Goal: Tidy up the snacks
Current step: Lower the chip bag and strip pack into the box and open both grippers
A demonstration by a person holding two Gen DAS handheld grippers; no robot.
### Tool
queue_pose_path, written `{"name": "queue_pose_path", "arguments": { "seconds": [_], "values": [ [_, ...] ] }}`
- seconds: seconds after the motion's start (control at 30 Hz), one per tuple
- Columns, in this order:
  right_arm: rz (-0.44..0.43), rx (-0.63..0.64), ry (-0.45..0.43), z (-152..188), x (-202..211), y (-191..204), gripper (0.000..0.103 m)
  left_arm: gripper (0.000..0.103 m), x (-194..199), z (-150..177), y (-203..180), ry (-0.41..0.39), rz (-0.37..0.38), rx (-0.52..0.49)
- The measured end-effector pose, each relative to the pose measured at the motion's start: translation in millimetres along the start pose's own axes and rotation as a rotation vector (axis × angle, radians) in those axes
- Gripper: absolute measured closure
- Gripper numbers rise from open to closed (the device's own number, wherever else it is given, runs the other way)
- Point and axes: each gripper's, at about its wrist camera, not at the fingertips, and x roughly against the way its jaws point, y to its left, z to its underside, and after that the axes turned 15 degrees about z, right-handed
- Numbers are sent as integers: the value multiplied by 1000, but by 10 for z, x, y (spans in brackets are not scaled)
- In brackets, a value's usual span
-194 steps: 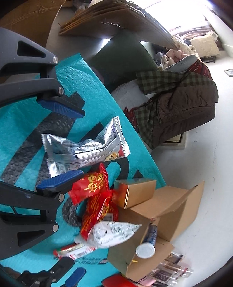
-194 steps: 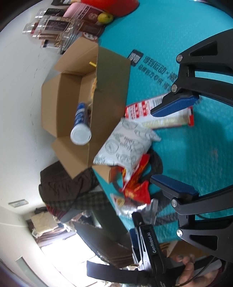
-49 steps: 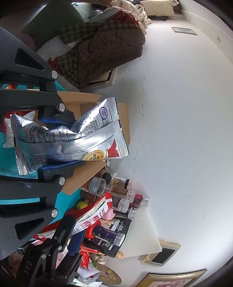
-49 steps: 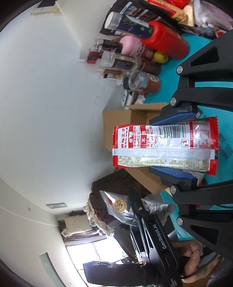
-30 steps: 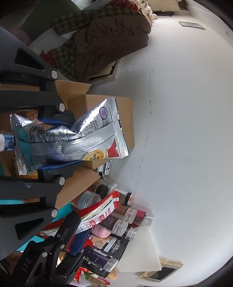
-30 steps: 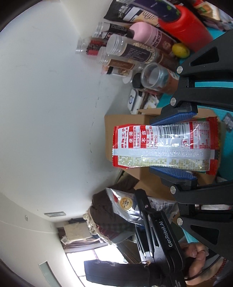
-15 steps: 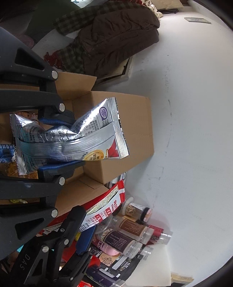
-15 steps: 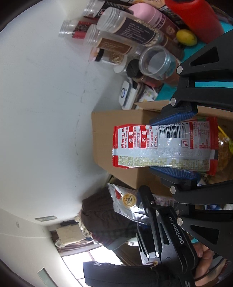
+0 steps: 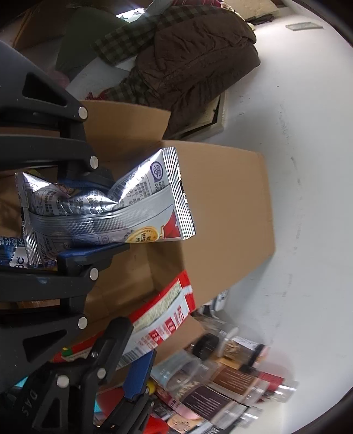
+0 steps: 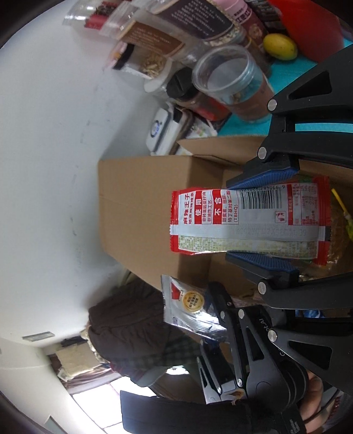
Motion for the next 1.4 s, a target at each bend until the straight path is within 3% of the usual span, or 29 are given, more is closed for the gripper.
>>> {"name": "queue_pose_path", "arguments": {
  "seconds": [0.23, 0.47, 0.53, 0.6, 0.93, 1.4],
  "values": [
    [44, 26, 91, 26, -231, 83, 56, 70, -180, 60, 23, 110, -48, -4],
    [85, 35, 105, 67, -196, 109, 52, 70, -235, 90, 91, 158, -85, 41],
    [94, 31, 101, 51, -179, 96, 44, 69, -214, 89, 99, 163, -89, 54],
    [91, 30, 97, 43, -133, 92, 44, 68, -181, 78, 103, 168, -93, 59],
    [96, 13, 53, -16, 170, 57, 44, 67, 250, 36, -91, 94, -113, 23],
    [118, 16, -98, -22, 1139, 167, 44, 67, 1181, 63, -342, -49, -106, -4]
  ]
}}
